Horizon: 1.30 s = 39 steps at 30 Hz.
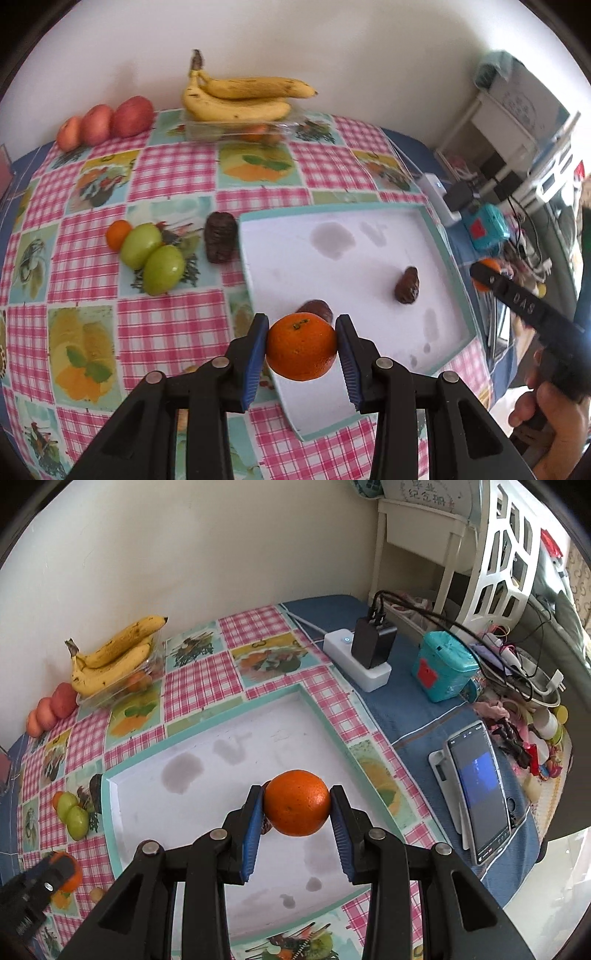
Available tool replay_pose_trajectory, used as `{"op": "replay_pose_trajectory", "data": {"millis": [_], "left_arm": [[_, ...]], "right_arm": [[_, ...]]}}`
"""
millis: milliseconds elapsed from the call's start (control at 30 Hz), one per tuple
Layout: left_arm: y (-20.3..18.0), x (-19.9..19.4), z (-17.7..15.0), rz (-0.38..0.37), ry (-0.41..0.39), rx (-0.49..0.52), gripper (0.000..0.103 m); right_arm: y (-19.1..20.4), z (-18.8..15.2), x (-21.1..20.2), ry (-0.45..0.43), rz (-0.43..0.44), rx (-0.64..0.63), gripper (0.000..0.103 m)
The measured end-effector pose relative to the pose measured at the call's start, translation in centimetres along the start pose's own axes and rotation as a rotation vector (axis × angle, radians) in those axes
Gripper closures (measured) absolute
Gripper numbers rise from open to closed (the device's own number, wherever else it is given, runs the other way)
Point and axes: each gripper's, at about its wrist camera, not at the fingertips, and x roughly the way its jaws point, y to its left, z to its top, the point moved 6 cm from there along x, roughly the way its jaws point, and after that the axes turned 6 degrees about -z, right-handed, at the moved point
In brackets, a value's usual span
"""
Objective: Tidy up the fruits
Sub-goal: 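Carry both oranges into the white tray and open both tools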
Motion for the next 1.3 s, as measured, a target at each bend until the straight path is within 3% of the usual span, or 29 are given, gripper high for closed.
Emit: {"op": "replay_pose_trajectory", "data": {"millis": [600, 967, 1300], "left_arm": [[-3.1, 3.6, -2.3, 0.029, 0.101, 0.095, 0.063], [-3.2, 7.0, -4.4, 0.071, 0.204, 0.122, 0.063], [-3.2, 8.4, -5.0, 0.09, 0.241, 0.131, 0.063]], "right_arm": [[0.2, -0.2, 0.8, 0.02, 0.013, -0.003, 0.066], [-0.2, -2.1, 5.0, 0.141, 0.014, 0.01, 0.066], [-0.8, -3.4, 7.3, 0.213, 0.001, 0.021, 0.066]]}}
